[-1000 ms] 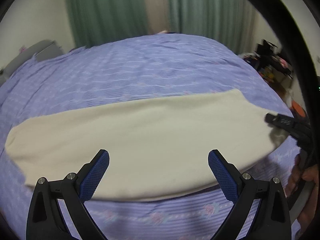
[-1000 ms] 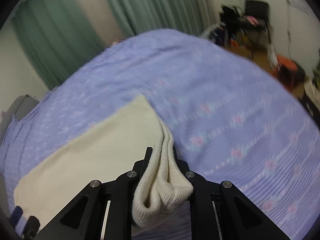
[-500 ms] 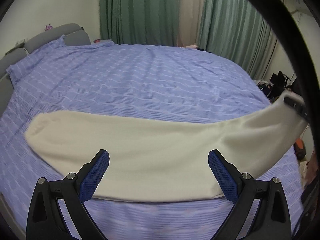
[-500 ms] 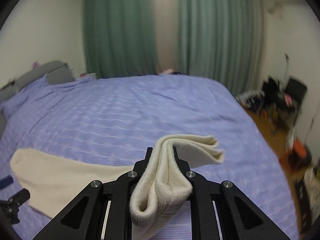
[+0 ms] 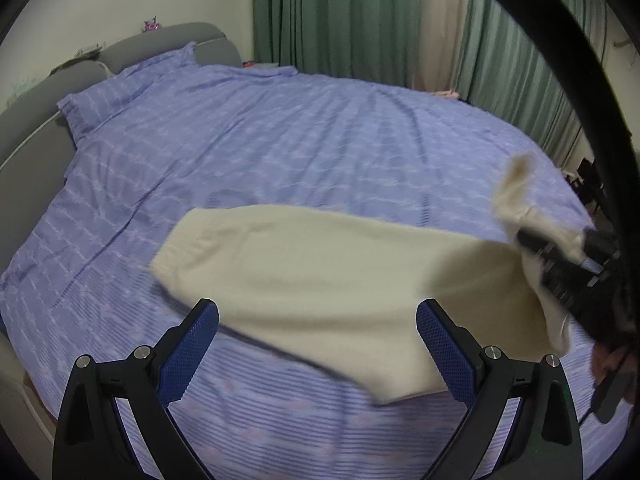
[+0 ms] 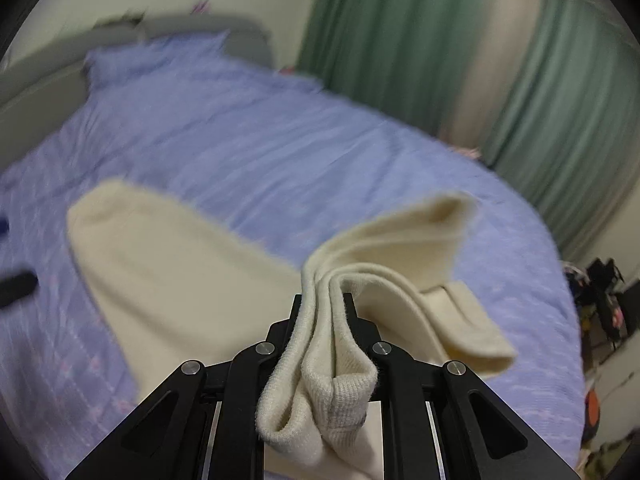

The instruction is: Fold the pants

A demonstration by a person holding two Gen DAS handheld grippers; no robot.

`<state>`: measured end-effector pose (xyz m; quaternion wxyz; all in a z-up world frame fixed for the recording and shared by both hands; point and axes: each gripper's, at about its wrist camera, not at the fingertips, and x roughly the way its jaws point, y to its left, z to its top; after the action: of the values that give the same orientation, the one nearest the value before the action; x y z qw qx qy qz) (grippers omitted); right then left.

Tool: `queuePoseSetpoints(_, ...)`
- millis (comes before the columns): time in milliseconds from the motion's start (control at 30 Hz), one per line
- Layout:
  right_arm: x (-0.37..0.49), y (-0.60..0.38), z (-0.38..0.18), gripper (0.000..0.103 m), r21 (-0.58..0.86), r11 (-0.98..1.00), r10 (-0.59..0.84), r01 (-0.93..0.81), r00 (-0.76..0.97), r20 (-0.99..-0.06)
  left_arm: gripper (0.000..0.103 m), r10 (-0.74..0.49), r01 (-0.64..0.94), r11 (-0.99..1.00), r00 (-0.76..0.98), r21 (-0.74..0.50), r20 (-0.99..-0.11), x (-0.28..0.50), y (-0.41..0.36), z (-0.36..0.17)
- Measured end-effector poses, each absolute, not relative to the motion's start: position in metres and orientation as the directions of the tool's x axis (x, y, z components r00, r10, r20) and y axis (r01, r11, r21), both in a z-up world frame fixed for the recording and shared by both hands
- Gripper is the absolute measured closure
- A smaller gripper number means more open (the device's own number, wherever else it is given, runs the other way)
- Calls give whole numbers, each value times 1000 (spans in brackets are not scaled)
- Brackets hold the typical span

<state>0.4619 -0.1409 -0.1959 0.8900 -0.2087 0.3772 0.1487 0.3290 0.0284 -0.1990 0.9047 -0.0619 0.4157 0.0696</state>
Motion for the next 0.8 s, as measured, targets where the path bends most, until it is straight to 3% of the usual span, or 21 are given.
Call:
queuePoseSetpoints(200, 456, -78, -284, 87, -310, 800, 18, -514, 537, -843, 2, 73, -195, 979, 589, -54, -805, 327, 78, -235)
queuePoseSetpoints(367, 445, -72, -301, 86, -309, 787, 4, -533, 506, -863, 2, 58, -188, 980, 563, -59, -825, 339, 87, -255)
queuePoseSetpoints(467, 449, -65, -309, 80, -279, 794, 12, -540, 473, -881, 2, 67, -176, 984, 558, -39, -827, 347, 84, -259)
queuePoseSetpoints(533, 447, -64, -313, 69, -199, 804, 73, -561, 425, -902, 2, 85, -162, 987, 557, -7, -826, 352, 81, -261)
queuePoseSetpoints(633, 434, -53, -313, 68, -34, 786, 220, -618, 331, -918, 2, 96, -130, 991, 565, 27, -819, 360, 75, -257)
queuePoseSetpoints(767, 403, -64, -288, 66, -20, 809, 264, -588, 393, -881, 2, 76, -60, 997, 607, 50, -791, 368, 65, -248)
queuePoseSetpoints(800, 398, -76, -276, 61, 7, 831, 285, -556, 414, -864, 2, 44, -25, 999, 623, 37, -781, 370, 59, -245)
